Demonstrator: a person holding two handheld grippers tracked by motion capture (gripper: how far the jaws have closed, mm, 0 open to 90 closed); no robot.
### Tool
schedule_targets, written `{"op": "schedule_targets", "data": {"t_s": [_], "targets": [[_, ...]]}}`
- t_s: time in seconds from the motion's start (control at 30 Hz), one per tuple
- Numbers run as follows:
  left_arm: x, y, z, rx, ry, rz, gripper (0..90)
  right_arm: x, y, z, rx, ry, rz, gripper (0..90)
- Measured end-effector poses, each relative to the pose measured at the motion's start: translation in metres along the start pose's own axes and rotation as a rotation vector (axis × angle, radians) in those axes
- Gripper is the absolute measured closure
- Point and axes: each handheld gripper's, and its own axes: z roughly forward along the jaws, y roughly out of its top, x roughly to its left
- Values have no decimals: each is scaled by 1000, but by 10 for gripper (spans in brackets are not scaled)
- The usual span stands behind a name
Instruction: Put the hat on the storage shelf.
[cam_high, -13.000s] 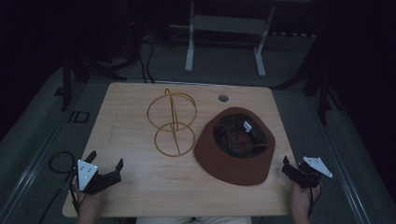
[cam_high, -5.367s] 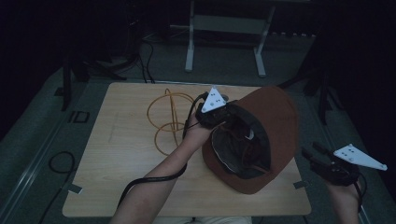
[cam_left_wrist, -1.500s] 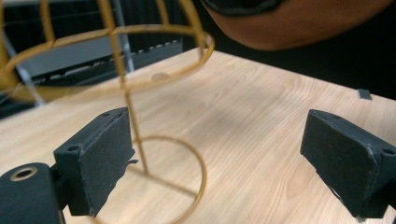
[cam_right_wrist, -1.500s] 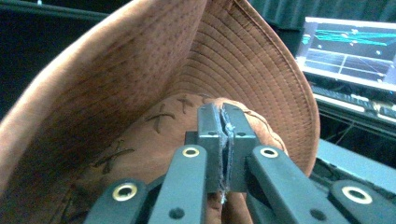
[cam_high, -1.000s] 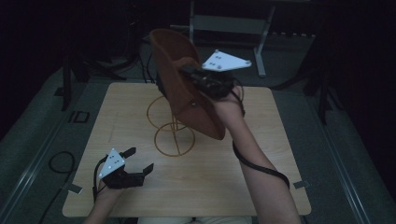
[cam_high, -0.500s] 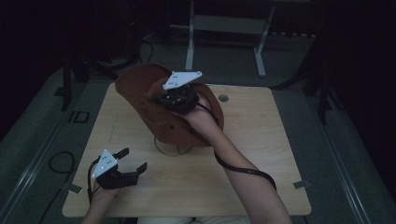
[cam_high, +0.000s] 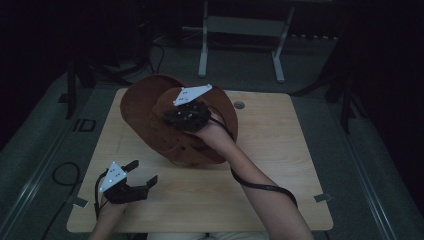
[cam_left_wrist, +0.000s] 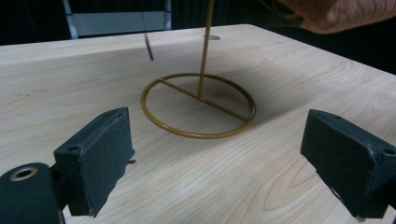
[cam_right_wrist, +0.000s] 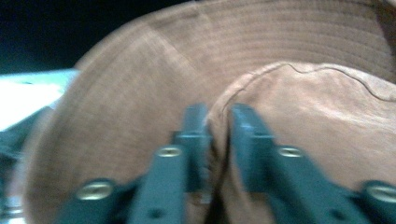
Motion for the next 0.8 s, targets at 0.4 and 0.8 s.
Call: {"op": "schedule_targets", "data": {"t_s": [0.4,0.8], "targets": [[0,-2,0,-9,10,16,98,-7,-11,-55,-106,-16,44,312],[-5,-4,3,5,21,65,97,-21,-56,-85,-110,-49,123,135]]}}
